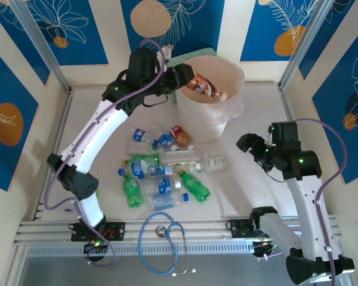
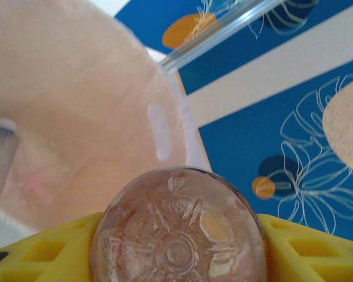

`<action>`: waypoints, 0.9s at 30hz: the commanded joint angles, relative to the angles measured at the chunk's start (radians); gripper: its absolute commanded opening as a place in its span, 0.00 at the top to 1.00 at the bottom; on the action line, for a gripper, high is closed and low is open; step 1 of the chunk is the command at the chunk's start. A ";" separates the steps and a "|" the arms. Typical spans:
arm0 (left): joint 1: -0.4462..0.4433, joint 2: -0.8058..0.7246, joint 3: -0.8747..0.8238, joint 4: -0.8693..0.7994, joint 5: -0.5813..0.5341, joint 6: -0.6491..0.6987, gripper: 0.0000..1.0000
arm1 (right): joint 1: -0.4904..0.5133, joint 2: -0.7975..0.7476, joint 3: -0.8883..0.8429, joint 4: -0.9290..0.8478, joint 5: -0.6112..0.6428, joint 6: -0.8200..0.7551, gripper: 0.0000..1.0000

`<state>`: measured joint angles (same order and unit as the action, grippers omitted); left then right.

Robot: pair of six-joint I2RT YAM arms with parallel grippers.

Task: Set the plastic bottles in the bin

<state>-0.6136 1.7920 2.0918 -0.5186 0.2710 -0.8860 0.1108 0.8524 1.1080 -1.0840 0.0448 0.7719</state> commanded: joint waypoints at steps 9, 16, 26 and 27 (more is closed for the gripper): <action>0.032 0.204 0.211 0.078 -0.145 0.021 0.43 | 0.276 0.011 -0.098 0.042 0.109 0.170 0.17; 0.015 0.248 0.223 0.025 -0.213 0.099 0.43 | 0.372 0.060 -0.093 0.062 0.166 0.205 0.17; -0.027 0.271 0.240 -0.031 -0.285 0.221 0.25 | 0.423 0.068 -0.102 0.065 0.200 0.230 0.17; -0.034 0.270 0.245 -0.032 -0.293 0.235 0.23 | 0.424 0.067 -0.102 0.065 0.201 0.231 0.17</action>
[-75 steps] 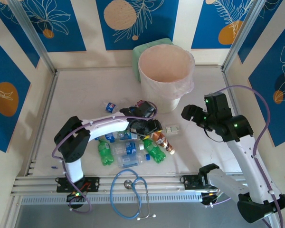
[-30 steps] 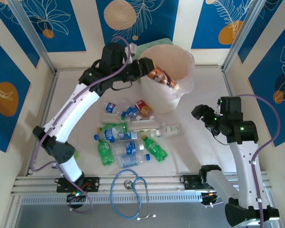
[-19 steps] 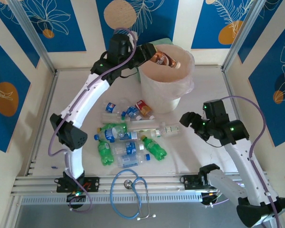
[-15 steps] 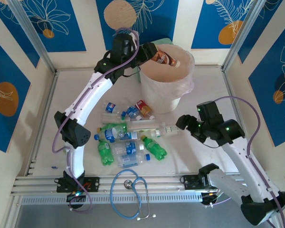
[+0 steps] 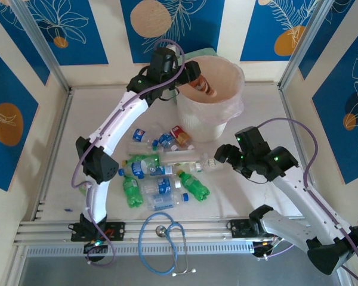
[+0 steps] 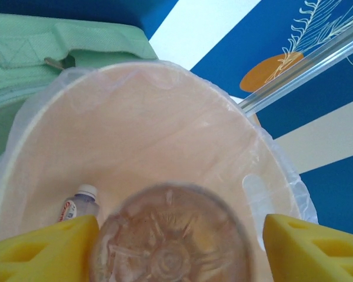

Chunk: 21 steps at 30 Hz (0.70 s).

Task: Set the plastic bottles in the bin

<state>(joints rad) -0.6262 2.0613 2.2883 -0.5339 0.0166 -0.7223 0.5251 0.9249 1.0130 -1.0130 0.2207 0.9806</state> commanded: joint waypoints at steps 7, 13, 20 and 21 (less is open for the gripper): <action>-0.053 -0.033 0.051 -0.029 -0.102 0.157 0.18 | 0.015 0.010 0.004 -0.001 0.030 0.021 0.17; -0.112 -0.117 0.036 -0.032 -0.163 0.303 0.19 | 0.027 0.032 0.020 0.008 0.034 0.018 0.17; -0.135 -0.475 -0.414 0.113 -0.303 0.374 0.13 | 0.084 0.067 0.039 0.019 0.066 0.018 0.17; -0.134 -0.544 -0.500 0.139 -0.330 0.386 0.11 | 0.099 0.072 0.038 0.031 0.066 0.011 0.16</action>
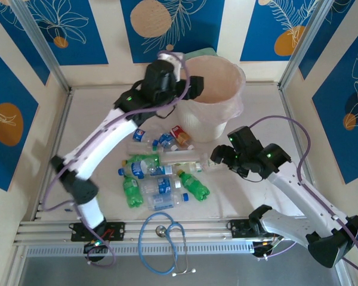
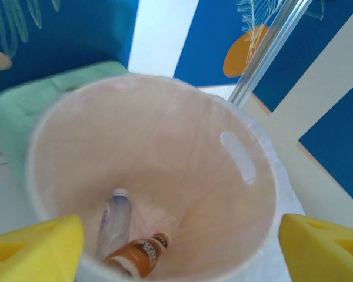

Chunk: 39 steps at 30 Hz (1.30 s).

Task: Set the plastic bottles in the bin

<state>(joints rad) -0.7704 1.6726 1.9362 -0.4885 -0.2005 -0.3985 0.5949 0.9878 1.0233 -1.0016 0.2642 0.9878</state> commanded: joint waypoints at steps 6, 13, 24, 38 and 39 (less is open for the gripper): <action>0.037 -0.429 -0.432 -0.077 -0.263 0.020 0.06 | 0.093 0.054 0.001 0.120 -0.081 -0.090 0.15; 0.145 -0.549 -0.680 -0.177 -0.065 -0.209 0.09 | 0.207 0.186 -0.013 0.121 -0.119 -0.189 0.15; 0.150 -0.501 -0.775 -0.120 0.044 -0.310 0.13 | 0.303 0.456 0.028 0.079 -0.115 -0.273 0.16; 0.157 -0.522 -0.829 -0.103 0.041 -0.328 0.12 | 0.343 0.617 0.087 0.028 -0.076 -0.350 0.18; 0.158 -0.522 -0.835 -0.101 0.042 -0.332 0.12 | 0.344 0.623 0.086 0.023 -0.074 -0.350 0.18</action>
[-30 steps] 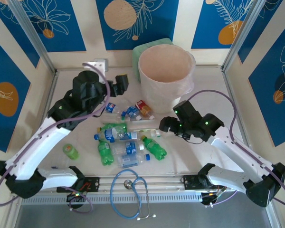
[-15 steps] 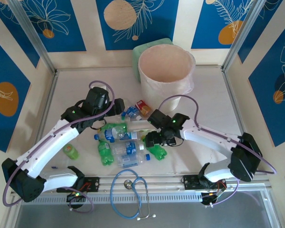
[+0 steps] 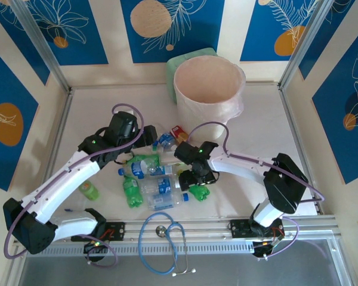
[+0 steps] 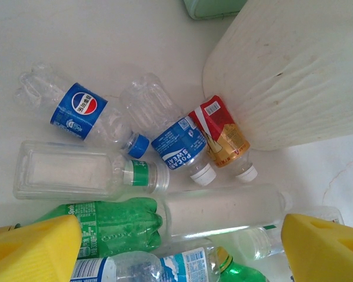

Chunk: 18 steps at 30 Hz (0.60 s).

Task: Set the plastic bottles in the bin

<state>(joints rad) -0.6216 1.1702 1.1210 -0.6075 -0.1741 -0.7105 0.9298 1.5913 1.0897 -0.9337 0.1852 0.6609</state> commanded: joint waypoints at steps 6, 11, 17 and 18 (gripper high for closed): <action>0.016 -0.017 -0.038 0.031 0.031 -0.032 0.12 | 0.011 0.035 0.003 -0.051 -0.002 -0.020 0.19; 0.021 -0.011 -0.041 0.035 0.034 -0.030 0.12 | 0.013 0.059 -0.002 -0.038 -0.008 -0.024 0.20; 0.028 -0.007 -0.048 0.040 0.041 -0.032 0.12 | 0.014 0.089 -0.006 -0.027 -0.006 -0.027 0.22; 0.028 -0.007 -0.048 0.041 0.042 -0.033 0.12 | 0.013 0.092 -0.008 -0.025 -0.005 -0.026 0.22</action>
<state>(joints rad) -0.6075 1.1679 1.0821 -0.5831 -0.1493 -0.7292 0.9360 1.6661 1.0908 -0.9535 0.1905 0.6521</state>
